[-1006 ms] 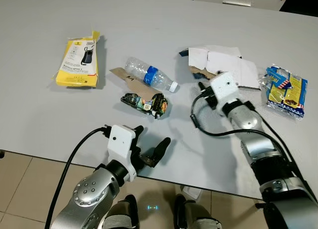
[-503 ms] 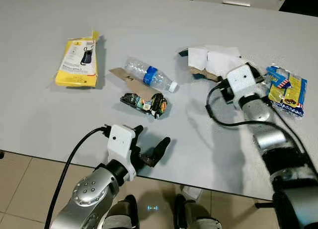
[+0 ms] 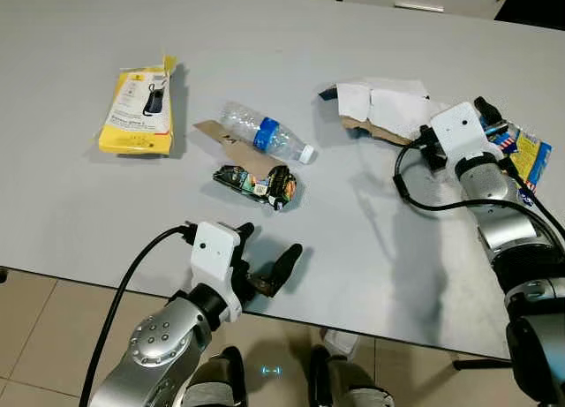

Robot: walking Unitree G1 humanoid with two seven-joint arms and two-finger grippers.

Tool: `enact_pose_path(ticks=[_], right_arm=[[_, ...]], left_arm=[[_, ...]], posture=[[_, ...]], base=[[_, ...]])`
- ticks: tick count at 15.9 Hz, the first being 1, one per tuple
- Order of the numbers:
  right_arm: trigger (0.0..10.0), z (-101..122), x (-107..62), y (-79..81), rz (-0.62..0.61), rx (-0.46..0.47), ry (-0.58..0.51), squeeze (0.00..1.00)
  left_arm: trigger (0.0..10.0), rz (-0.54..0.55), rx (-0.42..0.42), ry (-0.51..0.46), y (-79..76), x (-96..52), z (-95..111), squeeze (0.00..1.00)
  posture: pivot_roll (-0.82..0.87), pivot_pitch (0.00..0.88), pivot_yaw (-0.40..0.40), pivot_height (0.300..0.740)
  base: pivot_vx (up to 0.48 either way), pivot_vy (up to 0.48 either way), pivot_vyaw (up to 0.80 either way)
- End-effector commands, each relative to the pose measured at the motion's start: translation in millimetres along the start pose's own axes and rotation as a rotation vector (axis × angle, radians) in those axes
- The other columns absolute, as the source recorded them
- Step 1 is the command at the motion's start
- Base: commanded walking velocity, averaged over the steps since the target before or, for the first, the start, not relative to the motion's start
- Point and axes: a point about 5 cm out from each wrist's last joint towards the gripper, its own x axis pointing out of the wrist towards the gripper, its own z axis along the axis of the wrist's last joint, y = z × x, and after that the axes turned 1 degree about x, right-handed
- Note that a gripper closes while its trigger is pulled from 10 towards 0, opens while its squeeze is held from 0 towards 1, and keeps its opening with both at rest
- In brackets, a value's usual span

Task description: Picking trash to rubbish bin

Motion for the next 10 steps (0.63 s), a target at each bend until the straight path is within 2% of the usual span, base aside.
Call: enact_pose_path(ticks=[1, 3, 4, 7, 10], right_arm=[[10.0, -1, 1.2, -5.4, 0.005, 0.047, 0.007, 1.0], [10.0, -8, -0.8, -7.6, -0.004, 0.153, 0.063, 1.0], [10.0, -13, -4.0, -5.7, -0.004, 0.175, 0.079, 1.0], [10.0, -17, -5.6, -4.3, -0.022, 0.179, 0.093, 1.0], [10.0, -14, -3.8, -11.8, -0.085, 0.14, 0.083, 1.0]], left_arm=[[10.0, -0.006, -0.001, 0.019, -0.3, -0.2, -4, 0.0], [10.0, -0.007, -0.011, 0.023, 0.1, 0.1, -6, 0.0], [10.0, -0.033, -0.026, 0.017, -1.2, 0.4, -5, 0.0], [10.0, -0.135, -0.049, 0.016, -9.5, 0.4, 1, 0.0], [10.0, -0.278, -0.067, 0.056, -18.6, 1.1, 4, 0.0]], posture=[[-0.01, 0.241, -0.013, 0.74], [-0.01, 0.241, -0.012, 0.74], [-0.02, 0.24, -0.01, 0.74], [-0.02, 0.235, -0.006, 0.74], [-0.02, 0.226, -0.001, 0.74]], base=[[0.0, 0.0, 0.0], [0.0, 0.0, 0.0], [0.0, 0.0, 0.0], [0.0, 0.0, 0.0], [0.0, 0.0, 0.0]])
